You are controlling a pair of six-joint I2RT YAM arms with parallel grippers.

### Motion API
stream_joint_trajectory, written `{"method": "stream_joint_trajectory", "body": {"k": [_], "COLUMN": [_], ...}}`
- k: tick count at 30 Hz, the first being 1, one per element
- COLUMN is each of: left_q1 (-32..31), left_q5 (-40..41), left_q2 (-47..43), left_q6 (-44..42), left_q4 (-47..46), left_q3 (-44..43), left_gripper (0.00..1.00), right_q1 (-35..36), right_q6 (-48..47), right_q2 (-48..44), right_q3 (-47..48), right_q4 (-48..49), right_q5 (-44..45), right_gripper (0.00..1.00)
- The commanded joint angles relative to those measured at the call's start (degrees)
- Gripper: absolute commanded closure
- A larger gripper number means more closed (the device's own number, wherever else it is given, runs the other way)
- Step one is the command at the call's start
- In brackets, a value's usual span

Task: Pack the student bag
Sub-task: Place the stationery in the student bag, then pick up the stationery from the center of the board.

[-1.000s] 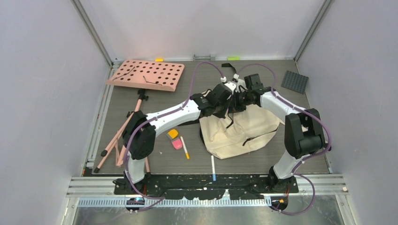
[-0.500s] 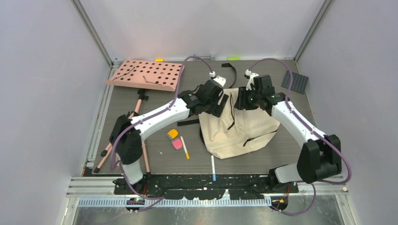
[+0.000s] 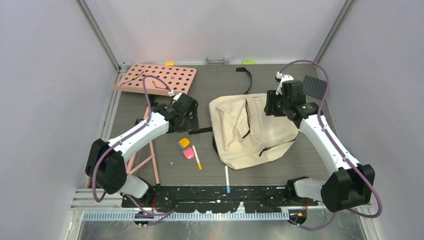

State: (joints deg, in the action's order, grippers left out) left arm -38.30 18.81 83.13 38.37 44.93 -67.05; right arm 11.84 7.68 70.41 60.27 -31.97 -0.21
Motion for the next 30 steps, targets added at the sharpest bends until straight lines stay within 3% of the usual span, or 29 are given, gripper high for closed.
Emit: {"method": "stream_joint_trajectory", "body": {"k": [1,7,13,20,27,30], "left_q1": [3.65,6.6,7.64,10.64,10.97,10.97], "left_q5": [-3.66,-8.22,-10.14,-10.73,-11.87,-12.04], "left_q2": [-1.52,1.39,6.28,10.92,12.9,12.01], "left_q6": [9.28,16.26,17.86,17.04,16.28,15.75], "left_q4": [-0.96,-2.64,-6.18,-8.87,-8.62,-8.56], "left_q3": [4.79,9.43,10.35,10.47,10.19,10.13], "left_gripper": [0.1,0.06,0.05,0.23,0.53,0.61], "right_q1": [-0.06,-0.06,-0.06,-0.06,-0.06,-0.06], "right_q6": [1.04,1.68,1.73,2.85,3.42,3.48], "right_q2": [0.77,0.87,0.7,-0.27,-0.34,-0.29], "right_q3": [3.89,4.48,4.3,3.34,3.01,3.18], "right_q4": [0.36,1.73,1.86,2.62,3.12,2.99], "right_q5": [1.1,-2.78,-4.93,-5.79,-6.12,-5.7], "right_gripper": [0.44,0.44,0.44,0.44,0.44,0.45]}}
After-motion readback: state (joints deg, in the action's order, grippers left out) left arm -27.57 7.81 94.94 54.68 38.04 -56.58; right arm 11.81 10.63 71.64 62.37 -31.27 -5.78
